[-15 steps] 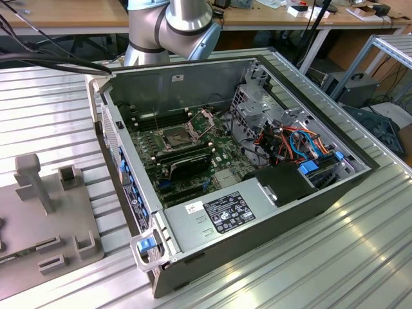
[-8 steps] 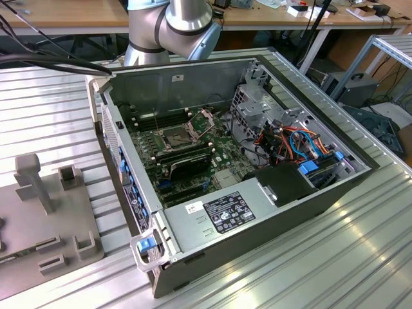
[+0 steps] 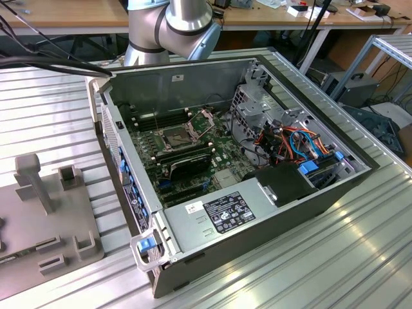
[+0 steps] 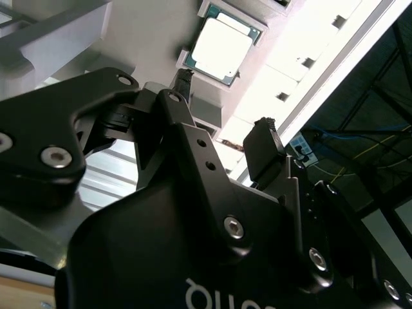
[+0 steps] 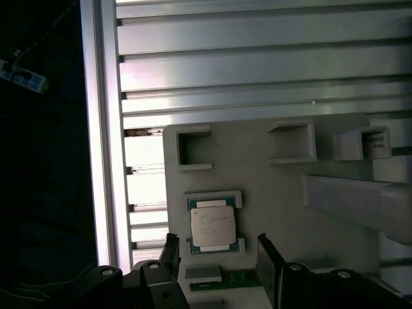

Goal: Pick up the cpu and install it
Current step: 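Pick up the cpu and move it towards the insertion slot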

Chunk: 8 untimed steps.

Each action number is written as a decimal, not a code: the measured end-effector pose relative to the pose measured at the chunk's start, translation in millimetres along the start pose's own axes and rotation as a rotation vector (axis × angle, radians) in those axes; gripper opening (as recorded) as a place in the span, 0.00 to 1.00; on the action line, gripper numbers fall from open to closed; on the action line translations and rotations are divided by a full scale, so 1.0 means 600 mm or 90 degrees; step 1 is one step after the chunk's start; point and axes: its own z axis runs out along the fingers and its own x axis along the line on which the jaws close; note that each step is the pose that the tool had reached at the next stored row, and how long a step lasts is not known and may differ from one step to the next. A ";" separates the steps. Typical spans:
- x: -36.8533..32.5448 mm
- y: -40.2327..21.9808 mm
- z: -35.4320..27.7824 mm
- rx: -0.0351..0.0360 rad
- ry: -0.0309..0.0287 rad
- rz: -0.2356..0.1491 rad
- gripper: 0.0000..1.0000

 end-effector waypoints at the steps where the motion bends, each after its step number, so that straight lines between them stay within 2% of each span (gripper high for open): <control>1: 0.000 0.000 0.001 0.0000 0.0000 0.000 0.60; 8: 0.000 0.000 0.003 0.0001 0.0001 0.000 0.60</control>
